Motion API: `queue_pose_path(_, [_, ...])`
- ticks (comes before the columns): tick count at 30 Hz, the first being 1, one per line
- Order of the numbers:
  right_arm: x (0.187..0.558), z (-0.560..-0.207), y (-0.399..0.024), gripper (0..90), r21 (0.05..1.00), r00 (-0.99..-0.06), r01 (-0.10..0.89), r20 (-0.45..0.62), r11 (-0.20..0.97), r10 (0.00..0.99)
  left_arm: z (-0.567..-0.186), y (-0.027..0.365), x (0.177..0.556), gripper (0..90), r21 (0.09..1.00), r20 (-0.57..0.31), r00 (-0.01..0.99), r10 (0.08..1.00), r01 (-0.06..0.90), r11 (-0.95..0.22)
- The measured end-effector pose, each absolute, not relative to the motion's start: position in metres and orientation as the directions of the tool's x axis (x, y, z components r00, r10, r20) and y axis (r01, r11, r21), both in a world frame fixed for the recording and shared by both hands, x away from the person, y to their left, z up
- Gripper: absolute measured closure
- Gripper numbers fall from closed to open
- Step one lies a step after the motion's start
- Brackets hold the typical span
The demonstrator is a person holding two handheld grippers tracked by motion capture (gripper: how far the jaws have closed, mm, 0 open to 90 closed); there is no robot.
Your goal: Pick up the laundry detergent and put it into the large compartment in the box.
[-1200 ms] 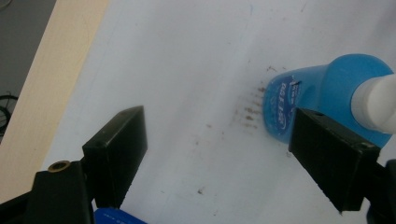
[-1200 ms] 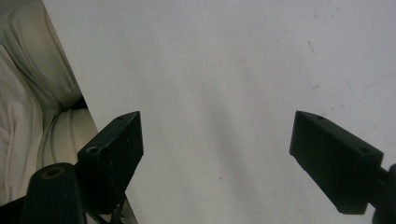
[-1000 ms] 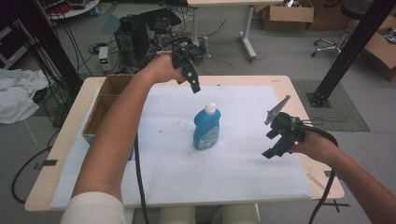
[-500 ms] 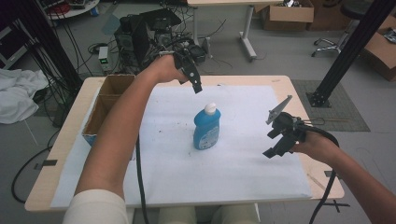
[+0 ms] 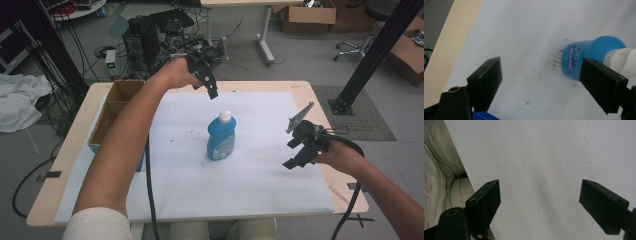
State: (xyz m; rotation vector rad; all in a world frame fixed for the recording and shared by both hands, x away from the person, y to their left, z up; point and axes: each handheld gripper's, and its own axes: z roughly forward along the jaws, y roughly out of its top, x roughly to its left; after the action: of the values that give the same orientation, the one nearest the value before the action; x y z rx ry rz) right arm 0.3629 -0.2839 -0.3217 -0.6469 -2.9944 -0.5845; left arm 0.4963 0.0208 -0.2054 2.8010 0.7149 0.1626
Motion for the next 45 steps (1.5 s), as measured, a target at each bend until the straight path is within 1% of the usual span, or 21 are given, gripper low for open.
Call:
queue_pose_path(9, [0.360,-0.319,-0.284,17.6,0.356,-0.913,0.405,0.099,0.843,0.397,-0.187,0.026,0.479,19.5,0.293,0.048,0.859,0.509,0.475,-0.830])
queue_pose_path(15, [0.359,-0.318,-0.282,17.6,0.358,-0.915,0.399,0.096,0.844,0.392,-0.179,0.027,0.470,19.3,0.320,0.028,0.862,0.506,0.472,-0.822])
queue_pose_path(20, [0.359,-0.318,-0.282,17.6,0.357,-0.915,0.399,0.096,0.845,0.391,-0.172,0.023,0.454,18.9,0.345,0.025,0.878,0.477,0.441,-0.829])
queue_pose_path(24, [0.360,-0.319,-0.281,17.6,0.357,-0.915,0.400,0.096,0.844,0.392,-0.172,0.019,0.445,18.8,0.363,0.013,0.891,0.453,0.418,-0.833])
queue_pose_path(33, [0.360,-0.318,-0.281,17.6,0.358,-0.915,0.399,0.096,0.844,0.391,-0.174,0.010,0.431,18.5,0.376,0.001,0.902,0.432,0.400,-0.836])
queue_pose_path(45, [0.357,-0.318,-0.282,17.7,0.363,-0.917,0.394,0.092,0.844,0.388,-0.194,-0.008,0.420,18.6,0.348,-0.018,0.901,0.434,0.412,-0.842])
